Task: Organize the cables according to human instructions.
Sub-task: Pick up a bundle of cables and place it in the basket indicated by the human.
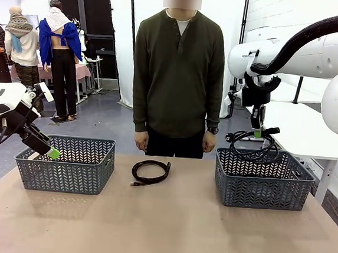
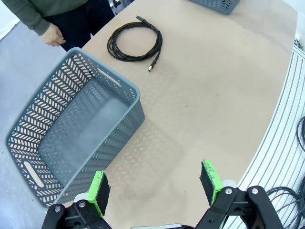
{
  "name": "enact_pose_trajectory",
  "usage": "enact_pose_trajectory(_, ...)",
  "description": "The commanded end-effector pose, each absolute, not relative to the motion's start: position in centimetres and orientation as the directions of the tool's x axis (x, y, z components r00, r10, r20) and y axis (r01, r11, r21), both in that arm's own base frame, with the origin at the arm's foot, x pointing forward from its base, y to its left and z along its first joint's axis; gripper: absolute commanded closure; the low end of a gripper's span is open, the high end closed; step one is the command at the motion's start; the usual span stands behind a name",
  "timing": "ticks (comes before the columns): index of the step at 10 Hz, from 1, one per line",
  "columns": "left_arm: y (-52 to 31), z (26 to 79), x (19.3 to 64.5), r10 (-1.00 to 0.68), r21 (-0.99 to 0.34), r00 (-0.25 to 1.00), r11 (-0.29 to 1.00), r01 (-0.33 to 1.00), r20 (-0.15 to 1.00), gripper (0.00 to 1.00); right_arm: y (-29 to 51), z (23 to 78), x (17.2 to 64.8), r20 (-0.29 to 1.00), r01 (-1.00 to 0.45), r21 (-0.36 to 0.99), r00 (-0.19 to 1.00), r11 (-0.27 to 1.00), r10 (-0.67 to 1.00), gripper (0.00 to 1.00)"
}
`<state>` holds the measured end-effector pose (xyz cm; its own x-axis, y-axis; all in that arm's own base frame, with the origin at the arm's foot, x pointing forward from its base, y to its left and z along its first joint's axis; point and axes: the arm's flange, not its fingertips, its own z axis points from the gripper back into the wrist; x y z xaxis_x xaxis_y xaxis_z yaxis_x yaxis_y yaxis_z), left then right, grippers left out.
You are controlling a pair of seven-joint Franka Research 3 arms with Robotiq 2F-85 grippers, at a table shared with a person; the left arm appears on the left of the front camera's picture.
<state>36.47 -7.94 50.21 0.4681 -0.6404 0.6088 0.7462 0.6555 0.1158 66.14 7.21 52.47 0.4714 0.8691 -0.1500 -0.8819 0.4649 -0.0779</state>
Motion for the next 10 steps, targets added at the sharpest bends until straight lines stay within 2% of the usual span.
enact_pose_trajectory(1,-7.8,50.1,36.6,-0.634,0.107,0.465,0.654,0.749,0.618,0.00,7.2,52.7,65.9,-0.159,-0.876,-0.090,0.482,0.474,0.862,1.00)
enact_pose_trajectory(6,-7.8,50.1,36.6,-0.634,0.107,0.465,0.654,0.749,0.618,0.00,7.2,52.5,66.1,-0.150,-0.882,-0.078,0.471,0.465,0.869,1.00)
enact_pose_trajectory(10,-7.8,50.1,36.6,-0.634,0.107,0.465,0.654,0.749,0.618,0.00,4.8,51.1,67.0,-0.093,-0.951,-0.038,0.308,0.305,0.947,1.00)
